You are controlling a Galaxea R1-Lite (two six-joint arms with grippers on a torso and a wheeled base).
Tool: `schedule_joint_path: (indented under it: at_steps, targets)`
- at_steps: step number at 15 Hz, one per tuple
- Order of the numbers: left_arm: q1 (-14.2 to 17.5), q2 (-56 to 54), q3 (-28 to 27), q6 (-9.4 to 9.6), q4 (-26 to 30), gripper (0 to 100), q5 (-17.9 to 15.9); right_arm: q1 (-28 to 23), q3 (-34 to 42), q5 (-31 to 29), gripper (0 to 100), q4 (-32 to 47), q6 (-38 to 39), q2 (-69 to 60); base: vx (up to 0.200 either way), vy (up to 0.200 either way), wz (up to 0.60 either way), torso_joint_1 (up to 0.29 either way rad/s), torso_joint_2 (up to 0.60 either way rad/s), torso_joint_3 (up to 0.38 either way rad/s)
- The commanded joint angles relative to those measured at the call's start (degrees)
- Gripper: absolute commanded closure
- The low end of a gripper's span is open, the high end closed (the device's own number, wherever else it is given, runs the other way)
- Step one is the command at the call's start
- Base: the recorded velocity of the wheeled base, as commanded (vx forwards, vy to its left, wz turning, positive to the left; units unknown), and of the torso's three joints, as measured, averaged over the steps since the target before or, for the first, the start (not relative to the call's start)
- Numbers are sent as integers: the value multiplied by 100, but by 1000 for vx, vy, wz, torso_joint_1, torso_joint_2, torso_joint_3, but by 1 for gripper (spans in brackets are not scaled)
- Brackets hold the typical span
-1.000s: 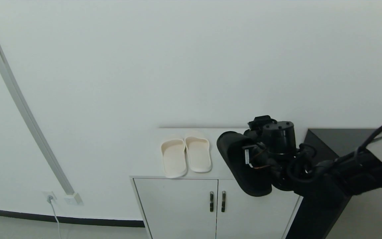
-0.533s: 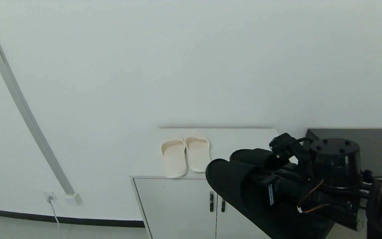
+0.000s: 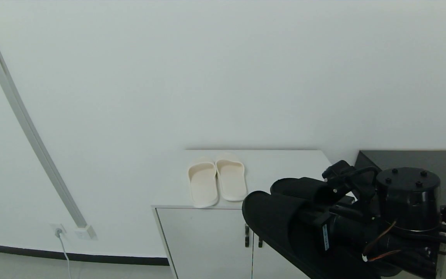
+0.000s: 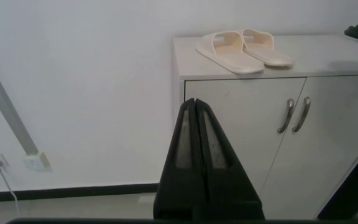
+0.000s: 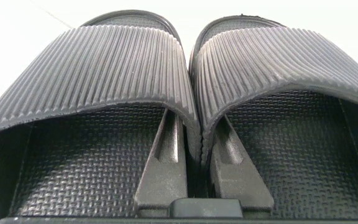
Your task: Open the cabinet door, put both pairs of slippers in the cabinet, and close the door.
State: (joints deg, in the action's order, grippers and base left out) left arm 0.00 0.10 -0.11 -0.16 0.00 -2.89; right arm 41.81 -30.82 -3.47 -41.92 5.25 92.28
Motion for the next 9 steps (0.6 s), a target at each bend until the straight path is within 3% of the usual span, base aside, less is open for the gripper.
schedule_joint_path:
  at_steps: [1,9]
  targets:
    - [0,-1,-7,-2,0,100,-1,-7,41,-13,100,-9,2,27,-200,0,0,12,2,2]
    - [0,-1,-7,-2,0,100,-1,2,137,-13,100,-9,2,18,0,0,0,0,0,0]
